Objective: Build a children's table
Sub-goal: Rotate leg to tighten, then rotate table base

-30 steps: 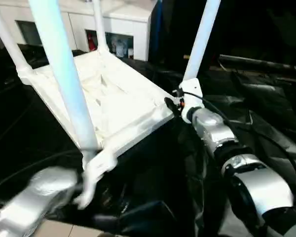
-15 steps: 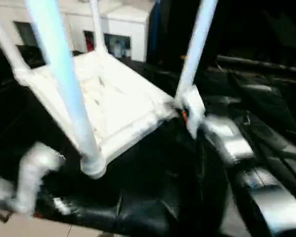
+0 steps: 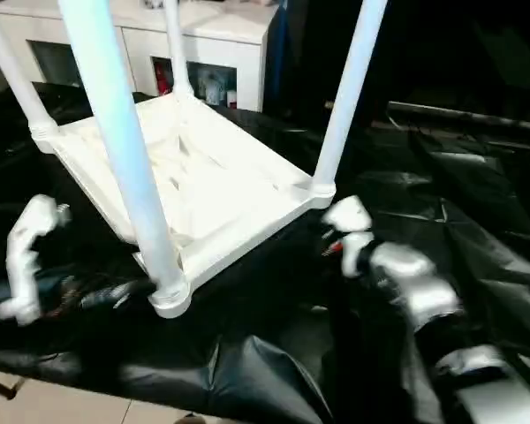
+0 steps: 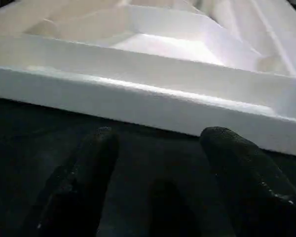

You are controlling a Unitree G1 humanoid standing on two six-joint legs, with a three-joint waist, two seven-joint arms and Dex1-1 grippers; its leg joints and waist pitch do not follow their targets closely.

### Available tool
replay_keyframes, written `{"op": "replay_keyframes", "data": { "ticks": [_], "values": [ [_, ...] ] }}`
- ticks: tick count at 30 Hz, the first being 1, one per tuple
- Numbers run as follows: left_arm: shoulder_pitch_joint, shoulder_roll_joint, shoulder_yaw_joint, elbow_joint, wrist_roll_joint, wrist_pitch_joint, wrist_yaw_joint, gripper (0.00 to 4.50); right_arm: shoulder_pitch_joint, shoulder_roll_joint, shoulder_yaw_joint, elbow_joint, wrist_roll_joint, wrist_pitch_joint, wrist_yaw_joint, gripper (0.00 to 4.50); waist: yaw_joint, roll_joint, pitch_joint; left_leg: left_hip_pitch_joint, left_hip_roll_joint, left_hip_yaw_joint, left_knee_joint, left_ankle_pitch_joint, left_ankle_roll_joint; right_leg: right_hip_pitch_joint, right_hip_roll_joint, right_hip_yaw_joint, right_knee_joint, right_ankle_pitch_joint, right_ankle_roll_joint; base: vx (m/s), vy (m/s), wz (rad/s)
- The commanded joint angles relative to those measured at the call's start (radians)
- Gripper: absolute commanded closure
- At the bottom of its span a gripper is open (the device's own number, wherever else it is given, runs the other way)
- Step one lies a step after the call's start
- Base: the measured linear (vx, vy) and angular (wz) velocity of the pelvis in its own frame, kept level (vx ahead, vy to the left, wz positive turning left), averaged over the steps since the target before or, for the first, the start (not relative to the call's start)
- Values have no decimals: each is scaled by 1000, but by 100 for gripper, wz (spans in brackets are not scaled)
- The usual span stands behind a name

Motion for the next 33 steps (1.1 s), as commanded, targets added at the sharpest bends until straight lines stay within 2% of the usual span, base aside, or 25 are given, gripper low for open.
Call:
{"op": "replay_keyframes", "data": {
  "ticks": [1,2,4,5,6,8,9,10,11,12,13,14,15,16,17,18,19,20,24,25,26,28,30,31,33],
  "values": [
    [-15,-5,-24,15,25,-25,10,2,7,-9,3,-21,-11,-8,-15,134,1,31,-68,15,36,-13,-77,-223,-24,42,-72,46,-66,-137,-219,0,0,0],
    [-38,-31,-34,26,24,-37,22,2,7,2,8,-17,-14,-9,-19,134,-1,28,-67,15,34,-11,-76,-211,-24,43,-71,46,-65,-114,-223,0,0,0],
    [-105,-114,-73,21,-5,-42,40,2,-15,36,17,30,-35,-1,-79,134,2,33,-70,18,34,-9,-73,-198,-25,41,-72,46,-64,-91,-230,0,0,0],
    [-135,-161,-103,-6,-35,-24,44,2,-39,54,19,78,-55,-3,-135,134,5,31,-70,21,34,-9,-74,-204,-40,43,-76,46,-64,-93,-244,0,0,0],
    [-154,-194,-126,-29,-58,-7,50,2,-56,64,18,106,-69,-3,-171,134,1,31,-69,14,33,-10,-75,-201,-44,45,-76,46,-61,-93,-247,0,0,0],
    [-167,-218,-145,-46,-74,5,54,2,-67,71,17,123,-78,-2,-195,134,0,29,-71,16,33,-10,-74,-211,-50,47,-76,45,-59,-89,-242,0,0,0],
    [-179,-242,-172,-64,-83,12,56,2,-78,80,11,138,-79,2,-215,134,-1,28,-71,17,33,-9,-74,-207,-47,46,-75,46,-60,-85,-241,0,0,0],
    [-205,-288,-236,-85,-85,11,58,2,-98,94,4,161,-77,8,-245,134,-2,25,-70,13,32,-9,-73,-196,-43,50,-75,47,-60,-78,-234,0,0,0],
    [-205,-288,-236,-85,-85,11,58,2,-98,94,4,161,-77,8,-245,134,-2,26,-71,12,32,-10,-73,-189,-42,52,-76,46,-60,-79,-231,0,0,0],
    [-234,-341,-306,-88,-64,-1,61,2,-114,103,5,180,-79,8,-264,134,-2,28,-71,13,31,-9,-71,-186,-40,51,-75,47,-61,-72,-227,0,0,0],
    [-249,-373,-342,-83,-47,-10,65,2,-121,107,6,188,-81,6,-269,134,-3,30,-71,11,32,-10,-72,-179,-41,53,-75,46,-61,-70,-224,0,0,0],
    [-258,-395,-360,-77,-33,-14,67,2,-125,110,5,194,-83,4,-272,134,-6,25,-72,10,32,-9,-70,-167,-38,55,-75,47,-60,-53,-224,0,0,0],
    [-268,-419,-377,-67,-19,-18,75,2,-130,113,4,200,-85,2,-275,134,-6,27,-74,9,31,-10,-69,-159,-38,58,-76,46,-57,-41,-226,0,0,0],
    [-277,-437,-394,-51,4,-31,89,2,-137,116,2,210,-87,-2,-282,134,-13,21,-74,3,30,-11,-69,-140,-32,63,-75,45,-55,-14,-226,0,0,0],
    [-298,-472,-422,-12,47,-62,114,2,-148,118,-1,223,-90,-8,-299,134,-15,20,-75,2,29,-11,-68,-132,-27,65,-75,45,-56,-5,-226,0,0,0],
    [-323,-511,-451,40,103,-106,149,2,-160,119,-6,238,-91,-13,-319,134,-19,26,-75,5,28,-9,-64,-124,-20,61,-74,45,-58,7,-230,0,0,0],
    [-323,-511,-451,40,103,-106,149,2,-160,119,-6,238,-91,-13,-319,134,-21,24,-75,7,28,-9,-63,-132,-13,61,-74,45,-60,-2,-234,0,0,0],
    [-347,-534,-463,93,151,-144,198,2,-171,117,-13,256,-95,-16,-345,134,-22,26,-75,3,28,-11,-64,-132,-11,65,-76,45,-59,-6,-233,0,0,0],
    [-386,-547,-474,174,236,-189,287,2,-185,109,-23,286,-101,-25,-378,134,-24,23,-77,4,29,-11,-61,-130,1,65,-77,45,-58,-11,-233,0,0,0],
    [-388,-546,-475,178,241,-191,293,2,-186,108,-24,287,-102,-25,-380,134,-25,23,-75,3,29,-11,-62,-131,2,64,-75,44,-61,-18,-232,0,0,0],
    [-404,-540,-477,220,300,-216,347,2,-191,98,-30,300,-109,-32,-395,134,-24,25,-75,7,29,-10,-61,-139,2,61,-74,44,-63,-29,-230,0,0,0],
    [-407,-536,-475,237,320,-222,365,2,-193,92,-34,303,-111,-33,-402,134,-19,27,-75,9,32,-11,-62,-150,-1,59,-76,44,-63,-46,-230,0,0,0],
    [-383,-473,-488,255,374,-247,341,2,-198,57,-55,304,-107,-37,-414,134,-17,27,-75,10,33,-12,-63,-154,-1,57,-76,43,-63,-53,-231,0,0,0],
    [-365,-447,-491,241,371,-251,314,2,-197,41,-61,299,-106,-37,-414,134,-18,22,-73,10,33,-11,-64,-165,-4,56,-75,43,-63,-61,-232,0,0,0],
    [-329,-403,-496,202,346,-235,259,2,-192,11,-69,289,-101,-36,-394,134,-18,25,-71,9,32,-11,-64,-183,-11,55,-76,43,-64,-95,-226,0,0,0]
  ]
}}
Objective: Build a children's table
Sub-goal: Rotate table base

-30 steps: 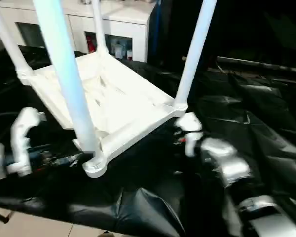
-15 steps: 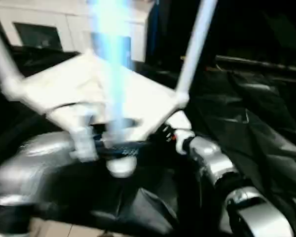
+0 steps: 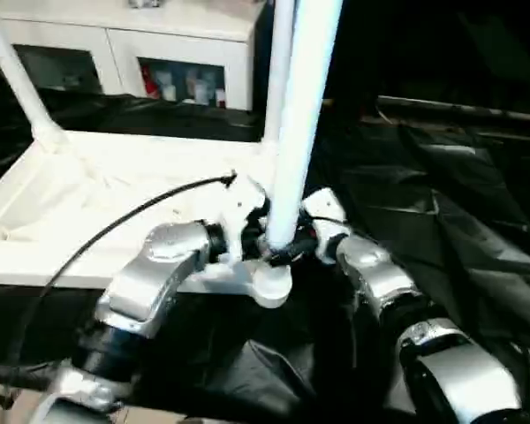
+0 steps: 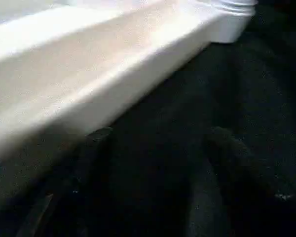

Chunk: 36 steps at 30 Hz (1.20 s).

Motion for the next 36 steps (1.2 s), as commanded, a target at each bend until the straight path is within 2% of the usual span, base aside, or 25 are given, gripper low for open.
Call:
{"op": "replay_keyframes", "data": {
  "ticks": [1,4,5,6,7,8,9,10,11,12,13,14,15,16,17,18,20,21,22,23,25,30,31,32,36],
  "values": [
    [52,60,-8,-40,-4,27,-80,2,-5,-46,-23,-28,8,-4,39,134,7,10,-73,10,32,-8,-67,-186,-11,56,-76,44,-69,-105,-223,0,0,0],
    [100,117,-22,-84,-41,46,-167,2,21,-90,-10,-83,19,-2,155,134,10,13,-73,7,31,-6,-64,-170,5,54,-73,45,-66,-86,-226,0,0,0],
    [123,150,-23,-100,-72,74,-220,2,60,-135,23,-164,24,-13,293,134,11,12,-71,8,31,-6,-65,-175,7,54,-71,44,-68,-92,-225,0,0,0],
    [129,162,-24,-103,-79,79,-236,19,75,-153,37,-196,25,-19,342,134,19,14,-70,9,34,-6,-64,-188,14,52,-73,44,-69,-103,-223,0,0,0],
    [127,168,-26,-84,-65,55,-235,30,96,-177,52,-241,31,-18,394,134,20,13,-67,7,34,-7,-68,-199,21,53,-70,43,-72,-121,-220,0,0,0],
    [124,172,-28,-70,-51,37,-232,38,108,-191,60,-268,36,-17,423,134,20,13,-66,11,35,-6,-68,-221,19,48,-73,45,-75,-156,-221,0,0,0],
    [119,178,-33,-49,-28,8,-228,38,127,-213,72,-312,46,-15,469,134,23,12,-66,10,34,-8,-69,-225,21,51,-72,44,-79,-173,-214,0,0,0],
    [117,181,-34,-41,-19,-3,-226,50,135,-222,77,-330,51,-13,487,134,29,11,-66,13,35,-7,-68,-228,20,48,-73,45,-80,-183,-207,0,0,0],
    [85,193,-43,29,31,-66,-225,64,183,-273,103,-456,100,25,606,134,34,21,-62,18,34,-7,-70,-258,26,45,-65,46,-92,-215,-182,0,0,0],
    [85,193,-43,29,31,-66,-225,64,183,-273,103,-456,100,25,606,134,37,16,-66,21,36,-7,-67,-255,24,45,-69,48,-86,-208,-180,0,0,0],
    [69,197,-43,56,48,-82,-228,81,209,-300,115,-527,132,65,668,134,35,16,-64,13,32,-9,-72,-247,26,52,-67,47,-87,-217,-175,0,0,0],
    [37,207,-47,103,74,-110,-236,86,261,-355,135,-664,178,136,780,134,40,24,-64,15,33,-10,-71,-248,27,50,-67,47,-89,-222,-171,0,0,0],
    [25,211,-49,121,84,-126,-237,93,277,-376,141,-706,186,157,814,134,47,23,-67,17,36,-11,-69,-239,31,50,-69,48,-88,-210,-167,0,0,0],
    [25,211,-49,122,84,-126,-237,104,277,-376,142,-707,186,158,816,134,46,25,-65,14,36,-13,-70,-242,33,51,-68,48,-86,-210,-169,0,0,0],
    [9,213,-55,144,99,-145,-236,104,290,-397,148,-743,191,178,845,134,48,28,-67,12,36,-15,-71,-240,25,49,-74,46,-86,-228,-176,0,0,0],
    [5,214,-57,151,104,-150,-235,115,293,-403,150,-752,192,183,852,134,48,24,-67,11,34,-14,-70,-241,25,50,-74,45,-89,-235,-175,0,0,0],
    [-27,217,-79,202,141,-183,-228,127,307,-438,164,-811,207,236,895,134,48,25,-69,12,34,-14,-68,-235,24,49,-74,46,-88,-232,-177,0,0,0],
    [-53,211,-92,245,160,-207,-232,142,315,-456,171,-849,215,263,908,134,50,29,-70,11,36,-16,-67,-226,23,50,-77,47,-85,-223,-180,0,0,0],
    [-59,209,-94,255,163,-211,-234,150,316,-460,173,-857,216,268,909,134,51,29,-68,11,33,-15,-68,-224,26,50,-73,47,-91,-229,-175,0,0,0],
    [-69,204,-96,272,165,-219,-238,150,319,-464,173,-873,220,278,909,134,54,27,-71,9,34,-15,-66,-209,23,51,-76,47,-86,-213,-177,0,0,0],
    [-81,198,-106,301,164,-224,-270,179,325,-470,176,-896,232,303,915,134,56,29,-73,9,34,-15,-65,-201,21,50,-77,46,-86,-203,-184,0,0,0],
    [-105,183,-132,376,183,-251,-320,221,338,-484,175,-933,226,342,926,134,57,34,-75,9,36,-15,-65,-208,18,50,-78,45,-84,-180,-198,0,0,0],
    [-118,173,-135,407,192,-267,-319,227,341,-488,176,-941,228,351,924,134,58,38,-76,9,36,-16,-65,-209,15,50,-78,45,-83,-178,-199,0,0,0],
    [-122,170,-136,418,195,-271,-320,227,342,-489,177,-944,228,355,923,134,58,35,-75,10,35,-15,-64,-212,15,51,-78,45,-85,-178,-196,0,0,0],
    [-151,150,-140,478,212,-298,-313,261,349,-497,180,-964,232,373,915,134,60,36,-75,10,36,-16,-64,-219,11,52,-81,45,-87,-187,-199,0,0,0]
  ]
}}
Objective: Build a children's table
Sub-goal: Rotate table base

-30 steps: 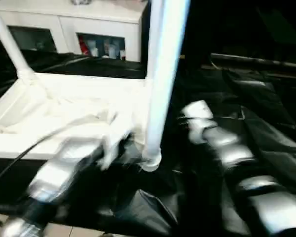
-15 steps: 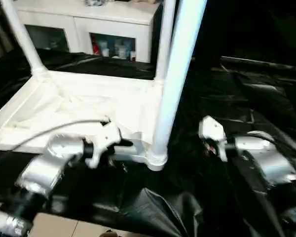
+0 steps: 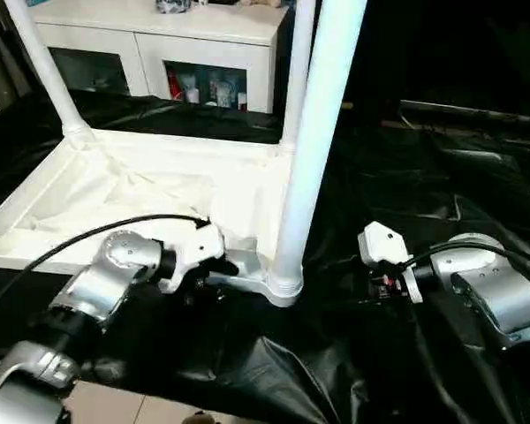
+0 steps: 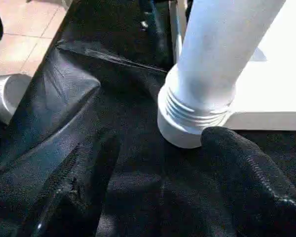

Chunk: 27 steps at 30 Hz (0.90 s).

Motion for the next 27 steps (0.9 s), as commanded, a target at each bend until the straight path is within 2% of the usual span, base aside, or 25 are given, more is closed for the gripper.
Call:
{"op": "replay_keyframes", "data": {
  "ticks": [1,4,12,15,16,17,18,21,22,23,24,25,26,27],
  "values": [
    [-27,-7,-12,31,23,-17,-1,264,8,-16,3,-31,2,15,-2,134,3,11,-71,11,36,-16,-68,-218,11,51,-80,45,-87,-188,-199,0,0,0],
    [-37,-10,-21,52,36,3,-7,289,12,-17,3,-37,-1,18,-3,134,3,10,-72,11,37,-16,-68,-211,13,51,-80,45,-85,-184,-196,0,0,0],
    [-53,-18,-44,103,79,30,-14,360,11,-15,7,-42,-6,20,-12,134,4,10,-69,13,37,-16,-70,-235,10,48,-84,46,-95,-274,-176,0,0,0],
    [-58,-41,-8,90,46,163,23,373,9,-4,0,-36,-9,9,-32,134,3,9,-67,14,36,-16,-70,-234,10,46,-85,46,-98,-300,-173,0,0,0],
    [-58,-41,-8,90,46,163,23,384,9,-4,0,-36,-9,9,-32,134,3,9,-67,12,35,-17,-71,-235,10,47,-85,46,-98,-316,-171,0,0,0],
    [-55,-51,11,71,21,232,30,393,5,3,-3,-21,-18,1,-51,134,1,9,-67,8,35,-18,-72,-229,10,50,-85,45,-98,-323,-164,0,0,0],
    [-46,-66,35,39,-2,322,59,396,-8,20,-7,21,-49,-17,-104,134,-2,10,-68,9,37,-17,-72,-224,3,49,-86,45,-93,-314,-167,0,0,0],
    [-22,-92,68,-18,-21,446,127,407,-32,49,-19,94,-101,-32,-212,134,-12,9,-68,3,32,-18,-72,-201,-5,50,-85,40,-94,-309,-176,0,0,0],
    [-22,-92,68,-18,-21,446,127,410,-32,49,-19,94,-101,-32,-212,134,-15,7,-70,2,27,-17,-69,-195,2,53,-83,39,-97,-304,-174,0,0,0],
    [-8,-104,78,-49,-24,494,153,412,-40,61,-26,117,-112,-29,-251,134,-16,6,-71,4,27,-16,-67,-189,8,52,-81,41,-97,-294,-172,0,0,0],
    [16,-121,86,-86,-21,533,185,417,-45,77,-36,133,-108,-21,-278,134,-23,4,-70,-2,28,-17,-68,-168,11,56,-81,41,-90,-251,-183,0,0,0],
    [22,-126,88,-96,-19,545,192,417,-45,82,-38,137,-106,-19,-284,134,-26,4,-71,-4,27,-17,-67,-162,15,57,-80,39,-90,-241,-184,0,0,0],
    [23,-127,88,-98,-19,543,193,428,-46,82,-39,137,-106,-19,-286,134,-28,5,-73,-1,23,-15,-63,-152,31,56,-76,40,-92,-222,-184,0,0,0],
    [39,-135,87,-113,-16,528,201,431,-46,90,-41,144,-104,-16,-299,134,-29,2,-74,-3,24,-14,-62,-145,37,57,-77,40,-91,-209,-185,0,0,0]
  ]
}}
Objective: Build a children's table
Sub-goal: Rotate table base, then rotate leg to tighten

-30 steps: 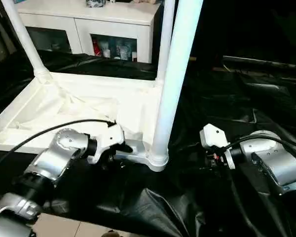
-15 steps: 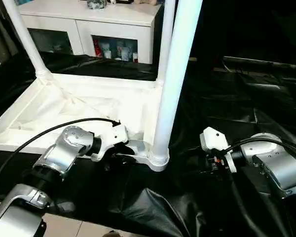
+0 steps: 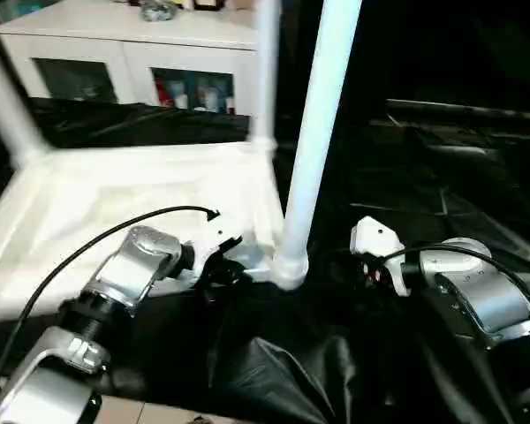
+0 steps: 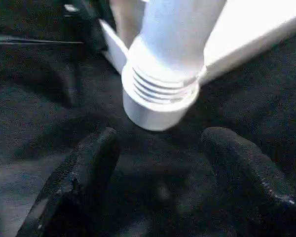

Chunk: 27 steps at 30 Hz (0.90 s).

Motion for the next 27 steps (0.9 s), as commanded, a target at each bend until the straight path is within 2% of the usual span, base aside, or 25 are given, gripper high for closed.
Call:
{"op": "replay_keyframes", "data": {
  "ticks": [1,3,4,5,6,9,11,12,14,17,20,25,26,27],
  "values": [
    [56,-10,12,-1,-9,-40,28,434,-16,12,-11,11,0,4,-27,134,9,-11,-66,-5,25,-15,-61,-135,45,59,-75,40,-91,-193,-187,0,0,0],
    [67,-12,7,-17,-5,-72,21,448,-17,16,-9,18,-4,-2,-33,134,6,-10,-66,-3,25,-13,-61,-138,51,57,-73,40,-91,-186,-189,0,0,0],
    [80,-7,-5,-25,4,-152,8,450,-17,21,-10,23,-6,-10,-40,134,7,-10,-67,-4,27,-14,-61,-134,63,57,-74,39,-93,-180,-188,0,0,0],
    [83,-6,-8,-27,6,-167,5,450,-17,23,-11,24,-5,-12,-42,134,5,-8,-67,-2,28,-12,-62,-134,62,56,-73,39,-91,-177,-188,0,0,0],
    [91,0,-17,-32,11,-219,-3,450,-18,29,-14,28,-4,-21,-48,134,7,-10,-67,-1,28,-13,-61,-136,67,54,-74,39,-93,-184,-185,0,0,0],
    [106,-1,-9,-50,8,-269,2,450,-23,55,-36,32,19,-47,-57,134,6,-7,-65,-1,29,-11,-63,-151,61,52,-76,41,-95,-223,-172,0,0,0],
    [108,-4,-5,-52,2,-270,1,450,-24,60,-41,33,26,-48,-57,134,7,-6,-65,1,29,-10,-64,-164,57,50,-76,41,-98,-259,-161,0,0,0],
    [116,-13,15,-58,-23,-255,-7,450,-27,73,-50,40,41,-46,-56,134,11,-10,-64,3,30,-10,-65,-165,58,49,-78,42,-100,-278,-156,0,0,0],
    [124,-24,38,-60,-51,-240,-10,450,-31,78,-51,50,45,-43,-57,134,11,-6,-64,2,31,-11,-67,-168,53,47,-76,41,-99,-286,-153,0,0,0],
    [134,-42,68,-59,-82,-227,-4,450,-32,81,-50,57,39,-51,-64,134,10,-7,-66,-1,30,-11,-67,-152,52,49,-76,41,-96,-257,-156,0,0,0],
    [142,-26,53,-51,-66,-238,-15,450,-30,81,-48,56,32,-61,-70,134,11,-7,-68,-2,29,-10,-65,-138,61,49,-76,42,-93,-226,-158,0,0,0],
    [140,-16,60,-40,-62,-193,-15,450,-25,80,-49,53,26,-71,-65,134,9,-6,-68,-2,27,-8,-64,-138,62,50,-75,42,-94,-230,-158,0,0,0],
    [135,-19,72,-36,-66,-184,-9,421,-24,79,-50,53,25,-73,-63,134,7,-7,-66,-2,28,-8,-65,-143,63,49,-76,42,-95,-242,-156,0,0,0],
    [135,-19,72,-36,-66,-184,-9,421,-24,79,-50,53,25,-73,-63,134,7,-6,-66,-2,28,-9,-65,-145,62,49,-76,42,-96,-249,-154,0,0,0]
  ]
}}
